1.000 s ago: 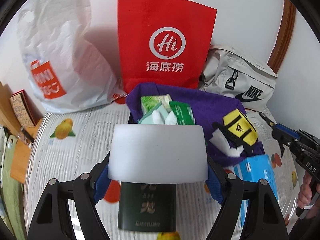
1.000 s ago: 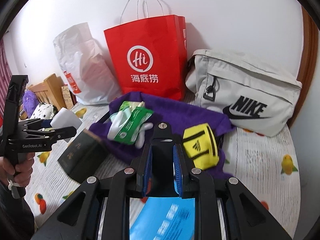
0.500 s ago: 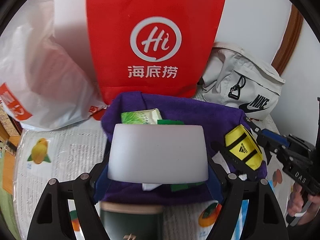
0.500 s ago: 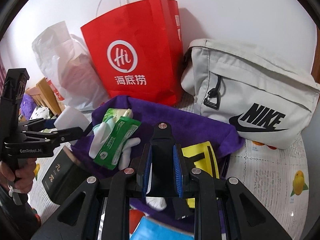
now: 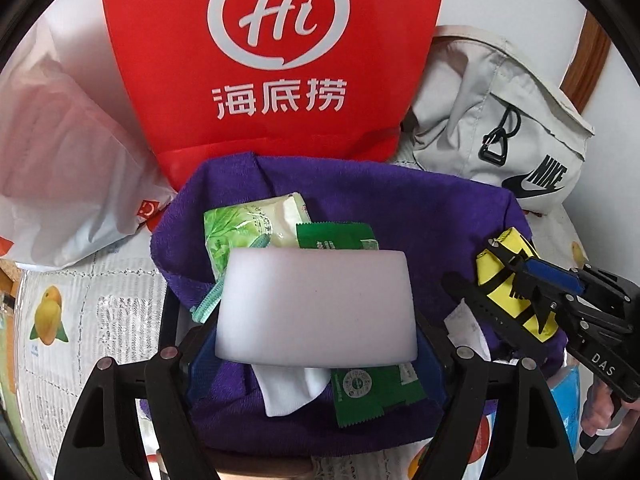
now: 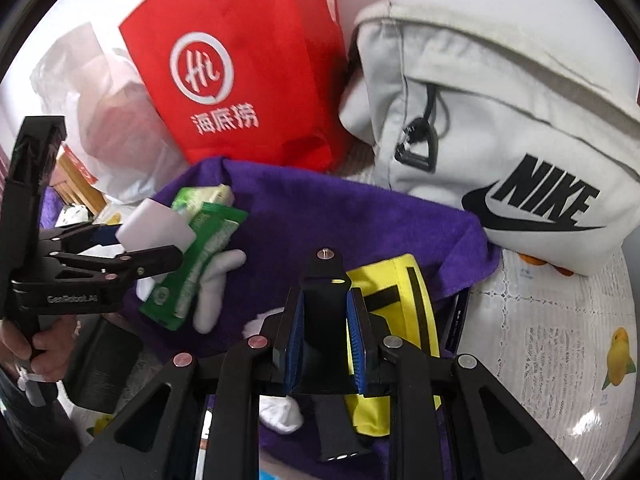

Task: Organize soft objects
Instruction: 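Lower the foam block onto the towel with the left tool while the right tool lowers the strap piece, then withdraw both open tools from the towel toward the white mesh net bag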

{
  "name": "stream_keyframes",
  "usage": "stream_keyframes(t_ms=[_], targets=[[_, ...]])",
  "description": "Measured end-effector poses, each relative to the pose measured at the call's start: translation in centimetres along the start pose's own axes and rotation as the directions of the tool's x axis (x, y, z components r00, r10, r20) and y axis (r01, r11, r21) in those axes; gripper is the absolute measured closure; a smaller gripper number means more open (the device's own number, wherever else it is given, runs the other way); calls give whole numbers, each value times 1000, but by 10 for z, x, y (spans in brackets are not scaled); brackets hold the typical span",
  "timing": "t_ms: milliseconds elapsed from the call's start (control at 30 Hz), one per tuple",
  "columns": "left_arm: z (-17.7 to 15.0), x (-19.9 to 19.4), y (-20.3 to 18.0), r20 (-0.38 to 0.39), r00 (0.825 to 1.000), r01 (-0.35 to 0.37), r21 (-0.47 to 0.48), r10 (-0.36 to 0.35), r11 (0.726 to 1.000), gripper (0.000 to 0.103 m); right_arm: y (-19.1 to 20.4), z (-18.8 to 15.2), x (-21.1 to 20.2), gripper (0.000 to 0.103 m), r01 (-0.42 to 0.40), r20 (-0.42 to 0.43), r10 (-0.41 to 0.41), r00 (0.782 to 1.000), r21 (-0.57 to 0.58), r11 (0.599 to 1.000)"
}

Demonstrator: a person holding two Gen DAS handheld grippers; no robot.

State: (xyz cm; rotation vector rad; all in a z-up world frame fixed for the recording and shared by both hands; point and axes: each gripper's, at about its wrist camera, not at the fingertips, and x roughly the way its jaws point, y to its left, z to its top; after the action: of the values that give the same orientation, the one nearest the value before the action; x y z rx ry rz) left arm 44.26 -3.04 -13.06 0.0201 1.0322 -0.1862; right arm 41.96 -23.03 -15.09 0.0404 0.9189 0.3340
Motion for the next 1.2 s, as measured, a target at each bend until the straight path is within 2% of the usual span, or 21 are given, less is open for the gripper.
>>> stream_keyframes(t_ms=[200,367,433,467,533,867,1000,1200], targets=[[-2,11,1,-36,999,-3,3,3,1000,22,-8,-1,12,81,5,-42,-5,999,14,1000],[0,16,2,-50,999,6,-23,-7,1000,17,-7,-1,11,78,8,-53,-8,999,0,1000],[0,14,3,-43,998,36,-45,-38,998,11,-4,-1,11,56,12,-59,-13,998,-19,1000],[1,11,3,-33,997,62,-54,-64,997,8,-2,-2,9,54,12,-50,-13,999,-31,999],[0,5,6,-24,997,74,-57,-75,996,8,2,-1,4,52,26,-29,-27,999,-56,998],[-2,-27,4,2,999,39,-42,-39,998,7,18,0,-33,51,48,24,-47,999,-81,996],[-11,-55,6,31,997,75,-36,-73,997,8,27,-9,-55,51,38,49,-34,998,-76,996],[-37,-89,8,45,998,37,-57,-34,998,8,47,-35,-90,51,10,69,-6,998,-57,998]])
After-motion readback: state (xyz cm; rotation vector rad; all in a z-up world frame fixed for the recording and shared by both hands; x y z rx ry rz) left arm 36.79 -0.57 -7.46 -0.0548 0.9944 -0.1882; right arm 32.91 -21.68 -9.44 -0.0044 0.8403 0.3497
